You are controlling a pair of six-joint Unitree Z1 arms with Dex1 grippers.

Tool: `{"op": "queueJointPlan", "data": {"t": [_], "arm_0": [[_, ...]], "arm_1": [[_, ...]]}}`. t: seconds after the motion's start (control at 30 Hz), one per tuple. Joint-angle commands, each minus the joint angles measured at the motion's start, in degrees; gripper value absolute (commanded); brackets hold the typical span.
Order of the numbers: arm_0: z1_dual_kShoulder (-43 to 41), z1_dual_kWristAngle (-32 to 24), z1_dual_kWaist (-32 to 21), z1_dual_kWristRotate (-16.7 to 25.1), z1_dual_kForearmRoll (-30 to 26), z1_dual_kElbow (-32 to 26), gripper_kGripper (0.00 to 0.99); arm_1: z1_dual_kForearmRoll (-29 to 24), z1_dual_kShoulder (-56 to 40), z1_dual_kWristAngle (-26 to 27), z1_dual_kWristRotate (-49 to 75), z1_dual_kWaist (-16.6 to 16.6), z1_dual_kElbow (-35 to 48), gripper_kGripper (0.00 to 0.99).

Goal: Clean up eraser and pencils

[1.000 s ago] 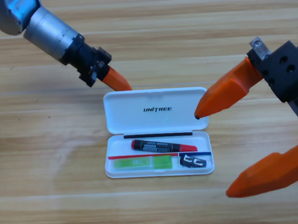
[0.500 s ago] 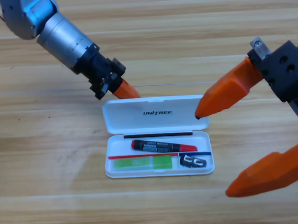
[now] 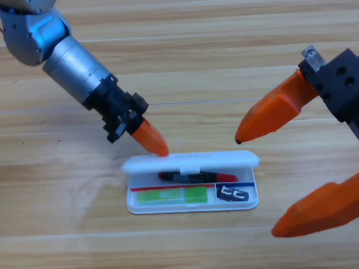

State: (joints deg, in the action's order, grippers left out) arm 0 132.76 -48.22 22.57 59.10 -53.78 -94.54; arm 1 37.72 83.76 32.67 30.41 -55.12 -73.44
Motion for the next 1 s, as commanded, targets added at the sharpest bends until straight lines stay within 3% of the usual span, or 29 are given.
{"op": "queueJointPlan", "data": {"t": [0.03, 1.0], "arm_0": [[-0.48, 0.94, 2.57, 0.85, 0.25, 2.6, 0.0], [-6.9, 8.67, 8.72, -5.75, 18.8, 19.21, 0.0]], "arm_1": [[-1.95, 0.71, 0.9, -0.17, 1.68, 1.1, 0.917], [-1.95, 2.11, 1.08, -0.7, 1.42, 0.49, 0.917]]}}
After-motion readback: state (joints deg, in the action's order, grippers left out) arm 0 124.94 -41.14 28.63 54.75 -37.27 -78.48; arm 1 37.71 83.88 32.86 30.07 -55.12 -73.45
